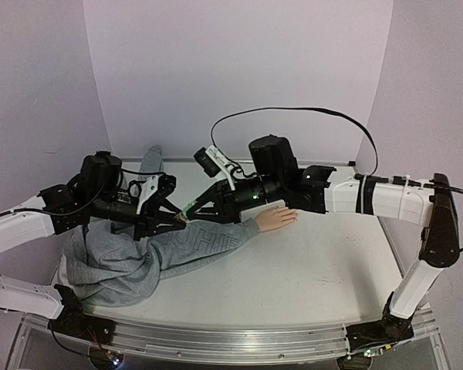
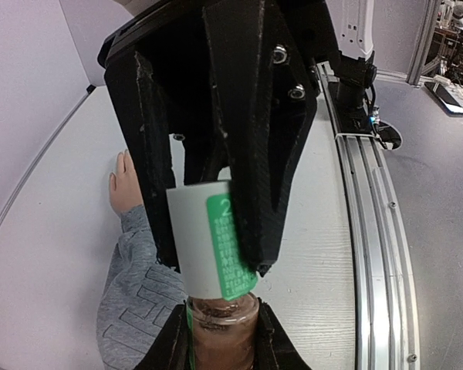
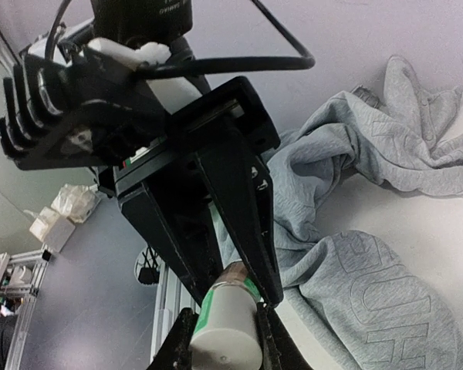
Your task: Paint the nails
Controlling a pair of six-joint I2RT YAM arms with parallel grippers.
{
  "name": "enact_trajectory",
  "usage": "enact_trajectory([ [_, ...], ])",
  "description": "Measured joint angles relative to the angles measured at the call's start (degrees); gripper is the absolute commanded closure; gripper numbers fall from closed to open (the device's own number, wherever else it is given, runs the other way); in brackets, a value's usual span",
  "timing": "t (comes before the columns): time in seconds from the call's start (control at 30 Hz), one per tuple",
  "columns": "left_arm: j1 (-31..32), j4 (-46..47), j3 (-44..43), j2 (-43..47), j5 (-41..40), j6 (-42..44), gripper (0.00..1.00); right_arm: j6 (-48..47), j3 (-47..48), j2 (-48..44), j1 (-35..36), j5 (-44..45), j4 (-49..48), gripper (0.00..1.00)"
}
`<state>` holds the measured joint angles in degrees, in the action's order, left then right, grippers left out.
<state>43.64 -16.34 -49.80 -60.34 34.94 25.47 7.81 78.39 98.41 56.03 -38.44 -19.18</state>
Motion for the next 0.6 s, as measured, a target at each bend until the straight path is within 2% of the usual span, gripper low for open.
enact_trajectory([
  [0.2,-0.6,-1.6,0.1,-0.2,-1.1,-1.6,1.00,-3.4,4.2,3.6,-0.3,-2.8,3.8,1.00],
  [0.37,-0.6,1.1,3.3,1.0,-5.0,-4.1,1.00,-4.2,5.9,5.8,-0.2,-1.3,4.8,1.00],
  [0.6,-0.7,7.9,10.6,6.1,-15.8,-6.0,1.00,4.0,9.5,10.3,1.7,6.5,2.7,1.00],
])
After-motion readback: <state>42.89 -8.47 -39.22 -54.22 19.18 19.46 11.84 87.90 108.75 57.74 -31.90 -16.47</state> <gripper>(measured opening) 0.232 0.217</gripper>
